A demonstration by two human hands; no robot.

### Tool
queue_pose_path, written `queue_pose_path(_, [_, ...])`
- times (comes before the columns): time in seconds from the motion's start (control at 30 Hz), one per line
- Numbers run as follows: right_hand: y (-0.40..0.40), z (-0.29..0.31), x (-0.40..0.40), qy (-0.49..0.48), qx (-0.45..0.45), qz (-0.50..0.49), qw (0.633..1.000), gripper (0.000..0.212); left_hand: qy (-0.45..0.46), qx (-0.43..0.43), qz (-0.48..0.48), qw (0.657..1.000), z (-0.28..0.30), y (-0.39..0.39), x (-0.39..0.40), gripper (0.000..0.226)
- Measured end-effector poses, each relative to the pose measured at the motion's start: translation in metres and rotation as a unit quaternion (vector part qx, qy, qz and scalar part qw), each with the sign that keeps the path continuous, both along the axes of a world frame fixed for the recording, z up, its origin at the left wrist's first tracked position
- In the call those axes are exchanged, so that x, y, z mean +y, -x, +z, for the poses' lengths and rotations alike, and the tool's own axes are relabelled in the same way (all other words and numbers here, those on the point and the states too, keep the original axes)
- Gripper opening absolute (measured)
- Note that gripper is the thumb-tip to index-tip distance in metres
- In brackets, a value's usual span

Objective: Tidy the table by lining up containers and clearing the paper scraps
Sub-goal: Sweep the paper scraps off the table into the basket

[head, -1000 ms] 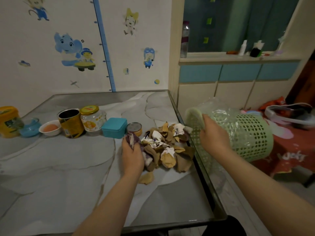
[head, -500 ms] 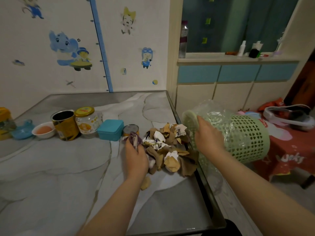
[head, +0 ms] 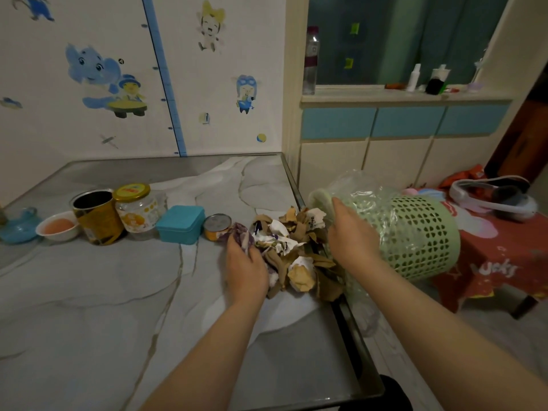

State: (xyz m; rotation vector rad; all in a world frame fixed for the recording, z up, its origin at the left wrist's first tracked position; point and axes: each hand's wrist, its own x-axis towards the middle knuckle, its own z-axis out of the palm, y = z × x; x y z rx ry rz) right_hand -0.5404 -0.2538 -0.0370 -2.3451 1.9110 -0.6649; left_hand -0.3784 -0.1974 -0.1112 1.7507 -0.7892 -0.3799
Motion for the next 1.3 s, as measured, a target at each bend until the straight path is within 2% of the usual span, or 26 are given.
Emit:
queue_pose_path(0.2, [0.0,-0.001,-0.002,0.007,-0.008,0.003,1.0,0.053,-0.027,-0.016,-0.016,0.999,0.002,0.008,-0.003,0.044])
queue_pose_path(0.47, [-0.001,0.001,-0.001,-0.003,-0.003,0.001,1.0,0.059,-0.021,-0.008,-0.035,0.999,0.004,0.015,-0.014,0.038])
queue_pose_path(1.3, [-0.001,0.0,-0.007,-0.007,-0.016,0.002,1.0,0.057,-0.027,-0.023,-0.065,0.997,0.003,0.056,-0.047,0.044])
